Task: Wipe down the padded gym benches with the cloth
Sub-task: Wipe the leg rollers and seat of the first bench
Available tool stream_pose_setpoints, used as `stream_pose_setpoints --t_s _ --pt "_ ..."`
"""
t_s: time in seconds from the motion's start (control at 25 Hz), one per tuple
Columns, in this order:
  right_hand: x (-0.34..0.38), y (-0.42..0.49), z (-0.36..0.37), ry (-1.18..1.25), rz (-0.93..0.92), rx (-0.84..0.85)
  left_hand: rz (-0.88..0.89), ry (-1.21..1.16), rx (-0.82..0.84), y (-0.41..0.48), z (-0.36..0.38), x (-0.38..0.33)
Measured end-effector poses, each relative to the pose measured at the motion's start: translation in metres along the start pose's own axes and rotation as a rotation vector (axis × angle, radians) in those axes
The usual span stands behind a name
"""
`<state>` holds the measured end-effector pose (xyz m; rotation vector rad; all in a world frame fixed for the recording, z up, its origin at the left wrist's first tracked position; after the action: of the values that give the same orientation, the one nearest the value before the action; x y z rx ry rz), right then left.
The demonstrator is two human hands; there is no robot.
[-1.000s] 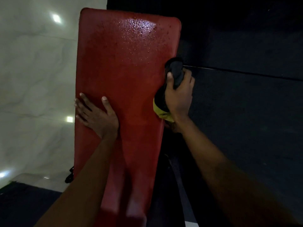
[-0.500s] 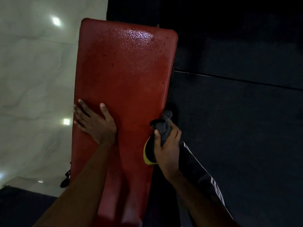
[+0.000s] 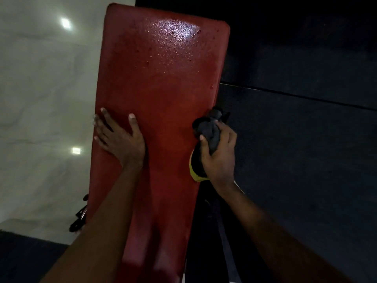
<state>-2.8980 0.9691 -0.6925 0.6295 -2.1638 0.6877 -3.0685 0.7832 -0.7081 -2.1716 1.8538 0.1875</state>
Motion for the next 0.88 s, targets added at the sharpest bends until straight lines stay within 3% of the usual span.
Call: stream_pose_setpoints --t_s 0.24,0.4,0.48,0.56,0.64,0.88 --pt "0.029 0.063 -0.005 -0.384 -0.294 -0.011 0.221 -0.086 0.021 0.000 -0.025 0.041" --pt "0.059 0.097 0.007 -0.482 -0.331 -0.052 0.252 -0.131 0.001 -0.006 -0.022 0.076" --pt "0.076 0.090 0.025 -0.542 -0.524 0.047 0.262 -0.142 0.017 -0.008 -0.019 0.081" --pt "0.086 0.079 0.043 -0.629 -0.773 0.285 0.265 -0.149 0.017 -0.007 -0.018 0.077" --pt "0.095 0.091 0.048 -0.694 -0.865 0.392 0.250 -0.129 0.013 -0.005 -0.020 0.075" --pt "0.119 0.129 0.061 -0.654 -0.510 0.050 0.222 -0.252 -0.002 -0.005 -0.022 0.077"
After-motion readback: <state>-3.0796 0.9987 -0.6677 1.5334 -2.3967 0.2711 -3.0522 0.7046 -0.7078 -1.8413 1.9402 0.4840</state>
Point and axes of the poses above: each hand's wrist, its own y-axis towards the middle knuckle, its own z-axis out of the palm, x = y × z, the point moved 3 cm from there along y, towards the middle knuckle, and after that the axes turned 1 degree about y, right-handed, at the moved point
